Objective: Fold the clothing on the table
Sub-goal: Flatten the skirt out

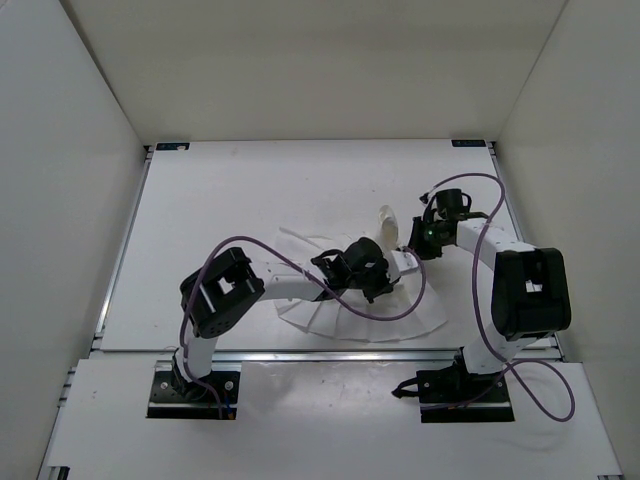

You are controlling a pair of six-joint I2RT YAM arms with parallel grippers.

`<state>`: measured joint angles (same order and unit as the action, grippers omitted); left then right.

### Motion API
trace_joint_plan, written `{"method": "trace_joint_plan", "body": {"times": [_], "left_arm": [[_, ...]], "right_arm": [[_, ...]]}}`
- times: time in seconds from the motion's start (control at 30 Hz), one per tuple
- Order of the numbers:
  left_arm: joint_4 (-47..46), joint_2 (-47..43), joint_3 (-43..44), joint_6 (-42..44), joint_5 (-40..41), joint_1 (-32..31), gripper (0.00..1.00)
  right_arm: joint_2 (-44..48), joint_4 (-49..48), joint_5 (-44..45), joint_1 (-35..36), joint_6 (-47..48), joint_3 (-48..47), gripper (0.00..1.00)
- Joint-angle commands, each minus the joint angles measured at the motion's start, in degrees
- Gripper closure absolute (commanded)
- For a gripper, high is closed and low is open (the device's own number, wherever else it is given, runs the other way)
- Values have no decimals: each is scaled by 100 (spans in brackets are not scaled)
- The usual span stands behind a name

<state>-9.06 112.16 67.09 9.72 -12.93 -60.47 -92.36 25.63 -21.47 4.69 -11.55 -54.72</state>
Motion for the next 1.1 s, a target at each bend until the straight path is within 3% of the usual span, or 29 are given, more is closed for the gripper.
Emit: {"method": "trace_joint_plan", "body": {"times": [0.0,0.17,0.3,0.43,0.63,0.77,0.97,1.07], "left_arm": [[-131,-466,-29,-443,351,210,100],[-184,-1869,-704,-1366,624,1236,100],[272,-2987,-1014,-1376,906,2371,100],[606,-3490,-1040,-1455,451,3198,100],[792,-3341,-1250,-1489,510,2945,100],[274,-3376,-1891,-2026,414,3093,100],[458,-3394,-2199,-1666,713,2944,100],[265,-3437,-2393,-1833,476,3014,100]], "right_arm": [[218,-14,20,-117,127,-100,100],[464,170,38,-433,223,-442,99],[683,206,-207,-750,320,-846,100],[1034,-302,-813,-751,250,-761,100],[1282,-638,-646,-109,31,160,100],[1439,-726,-543,-109,-224,830,100],[1563,-358,-401,-327,-268,1385,100],[1448,-277,-577,-425,-207,1508,77]]}}
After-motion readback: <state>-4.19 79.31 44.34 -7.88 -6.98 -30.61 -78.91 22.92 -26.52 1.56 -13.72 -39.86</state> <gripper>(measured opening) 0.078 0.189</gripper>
